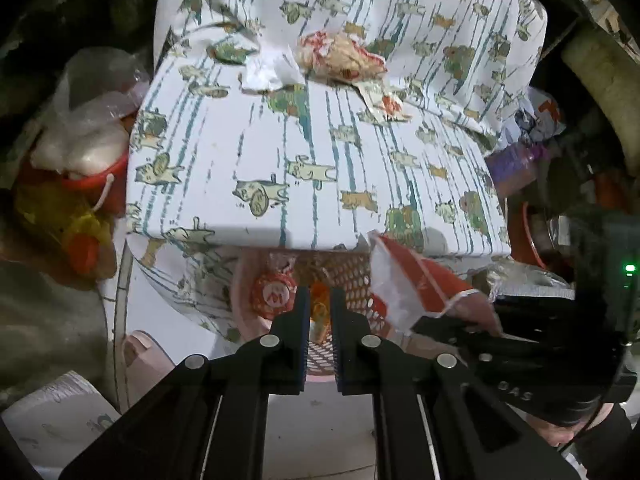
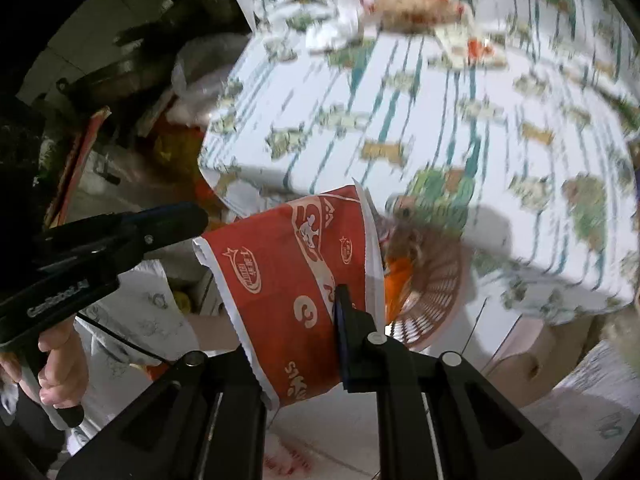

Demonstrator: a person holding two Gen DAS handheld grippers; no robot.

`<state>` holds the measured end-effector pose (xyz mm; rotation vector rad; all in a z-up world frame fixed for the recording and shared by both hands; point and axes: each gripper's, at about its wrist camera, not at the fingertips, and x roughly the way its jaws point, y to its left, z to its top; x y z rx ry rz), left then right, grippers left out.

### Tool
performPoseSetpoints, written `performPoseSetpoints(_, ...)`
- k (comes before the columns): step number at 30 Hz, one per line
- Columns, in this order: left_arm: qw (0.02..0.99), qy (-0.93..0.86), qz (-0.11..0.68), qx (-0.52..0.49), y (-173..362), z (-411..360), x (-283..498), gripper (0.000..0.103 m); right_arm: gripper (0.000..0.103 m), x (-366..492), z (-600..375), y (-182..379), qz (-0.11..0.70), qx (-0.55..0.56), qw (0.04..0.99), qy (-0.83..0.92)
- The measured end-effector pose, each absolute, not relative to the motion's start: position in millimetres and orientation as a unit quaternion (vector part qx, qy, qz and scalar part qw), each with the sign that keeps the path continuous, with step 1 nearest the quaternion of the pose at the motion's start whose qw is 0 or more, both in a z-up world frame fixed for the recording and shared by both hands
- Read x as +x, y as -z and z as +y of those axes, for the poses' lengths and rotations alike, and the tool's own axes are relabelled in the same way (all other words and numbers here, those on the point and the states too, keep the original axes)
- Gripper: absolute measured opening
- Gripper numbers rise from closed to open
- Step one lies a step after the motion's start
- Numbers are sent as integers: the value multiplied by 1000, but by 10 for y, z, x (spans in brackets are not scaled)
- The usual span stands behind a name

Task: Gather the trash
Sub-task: 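Open both tools over the pink basket to drop the red bag and orange scrap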

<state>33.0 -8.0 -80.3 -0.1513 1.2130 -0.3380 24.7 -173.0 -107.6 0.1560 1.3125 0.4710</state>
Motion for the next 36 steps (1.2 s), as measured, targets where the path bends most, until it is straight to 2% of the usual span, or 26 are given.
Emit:
performPoseSetpoints(7, 817, 156, 549, -77, 712, -56, 391, 11, 15, 324, -1740, 1159, 609, 66, 763, -204)
performPoseSetpoints(9, 833, 139, 531, -66, 604, -8, 399, 16, 21, 341, -1713, 1165, 611, 65, 762, -205)
performPoseSetpoints(11, 847, 125, 514, -61, 513, 50, 391, 36, 26, 345, -1681, 1168, 612, 65, 760, -209)
performPoseSetpoints(12, 856, 115, 500, -60, 446, 92, 374, 42, 26, 339, -1661, 1162, 611, 59, 761, -207)
performPoseSetpoints(14, 874, 94, 474, -53, 322, 167, 337, 65, 28, 335, -1640, 1122, 604, 47, 770, -200)
performPoseSetpoints(16, 887, 76, 453, -39, 211, 215, 302, 74, 32, 333, -1652, 1051, 591, 44, 782, -194)
performPoseSetpoints(18, 901, 51, 430, -27, 113, 267, 260, 75, 39, 334, -1664, 959, 573, 39, 797, -186)
performPoseSetpoints(21, 913, 38, 407, -19, 15, 321, 223, 85, 40, 339, -1695, 829, 551, 38, 817, -167)
performPoseSetpoints(29, 925, 0, 378, -37, -61, 449, 215, 86, 52, 381, -1835, 516, 490, 54, 862, -120)
performPoseSetpoints(36, 941, -12, 337, -26, -194, 424, 138, 86, 57, 370, -1934, 329, 449, 54, 887, -95)
